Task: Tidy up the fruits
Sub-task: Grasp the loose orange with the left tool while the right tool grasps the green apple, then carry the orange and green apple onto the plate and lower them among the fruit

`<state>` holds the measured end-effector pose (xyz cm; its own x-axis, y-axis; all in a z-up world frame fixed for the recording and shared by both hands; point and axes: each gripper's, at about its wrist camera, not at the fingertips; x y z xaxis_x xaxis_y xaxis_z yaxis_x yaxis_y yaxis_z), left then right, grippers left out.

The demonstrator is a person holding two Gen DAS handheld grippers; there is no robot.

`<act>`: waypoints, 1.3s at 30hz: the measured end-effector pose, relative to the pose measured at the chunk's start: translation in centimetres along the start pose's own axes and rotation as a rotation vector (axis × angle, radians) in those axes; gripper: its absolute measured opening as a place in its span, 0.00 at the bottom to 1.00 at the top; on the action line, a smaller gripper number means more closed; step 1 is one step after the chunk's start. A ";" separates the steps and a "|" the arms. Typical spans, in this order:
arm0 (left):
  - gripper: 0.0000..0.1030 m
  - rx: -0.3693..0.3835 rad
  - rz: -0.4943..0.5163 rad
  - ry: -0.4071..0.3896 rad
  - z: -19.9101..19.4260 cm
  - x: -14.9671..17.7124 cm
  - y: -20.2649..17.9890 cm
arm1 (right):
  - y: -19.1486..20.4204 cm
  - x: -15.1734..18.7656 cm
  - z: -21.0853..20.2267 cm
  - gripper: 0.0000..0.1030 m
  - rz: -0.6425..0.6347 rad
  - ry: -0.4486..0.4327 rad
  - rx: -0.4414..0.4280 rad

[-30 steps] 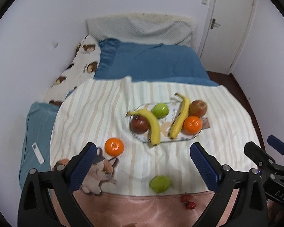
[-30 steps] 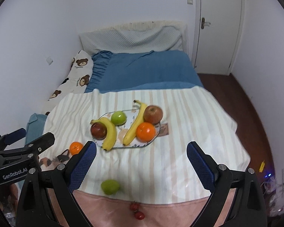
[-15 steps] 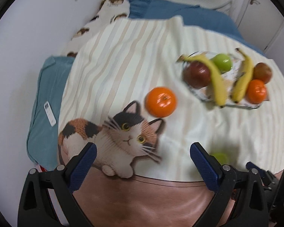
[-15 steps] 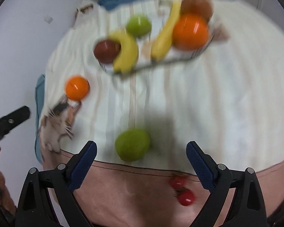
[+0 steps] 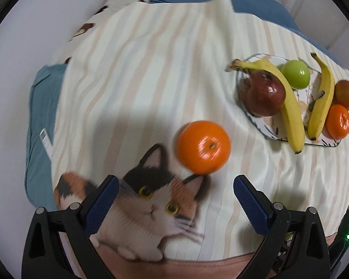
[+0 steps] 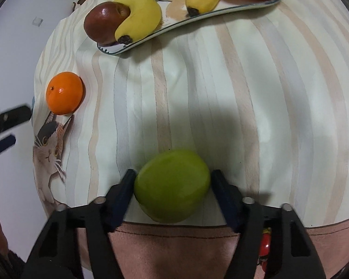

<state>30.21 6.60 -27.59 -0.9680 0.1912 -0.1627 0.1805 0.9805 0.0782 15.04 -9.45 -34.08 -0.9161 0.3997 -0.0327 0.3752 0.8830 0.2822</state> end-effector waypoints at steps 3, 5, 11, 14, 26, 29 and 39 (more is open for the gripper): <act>0.98 -0.019 0.085 0.013 1.1 -1.3 -1.3 | 0.8 -0.4 0.1 0.63 -0.010 -0.006 0.015; 0.98 -0.035 0.146 0.031 2.0 -2.1 -2.4 | 1.5 -0.7 0.2 0.63 -0.014 -0.006 0.020; 0.98 -0.055 0.266 0.095 5.1 -3.8 -4.9 | 1.6 -1.0 0.3 0.63 0.003 0.000 0.006; 0.74 -0.053 0.296 0.112 6.5 -4.0 -5.8 | 1.0 -1.3 0.0 0.63 0.011 0.007 0.001; 0.60 -0.032 0.246 0.050 6.4 -3.7 -5.5 | 0.5 -2.2 -0.9 0.63 -0.027 0.024 0.009; 0.60 -0.002 0.225 0.043 5.2 -2.8 -5.4 | 0.5 -2.3 -1.3 0.63 -0.042 0.022 0.017; 0.60 0.086 0.217 0.047 1.2 1.9 -7.2 | -0.2 -2.4 -3.6 0.63 -0.094 0.010 0.007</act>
<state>27.29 -0.04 -29.66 -0.9116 0.3975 -0.1050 0.3975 0.9173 0.0214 16.70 -11.49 -30.64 -0.9485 0.3129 -0.0491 0.2889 0.9181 0.2713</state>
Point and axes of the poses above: each gripper's, at about its wrist camera, not at the fingertips, and z roughly the way its jaws point, y to its left, x to its underside, and after that the axes turned 5 degrees about z, right-handed
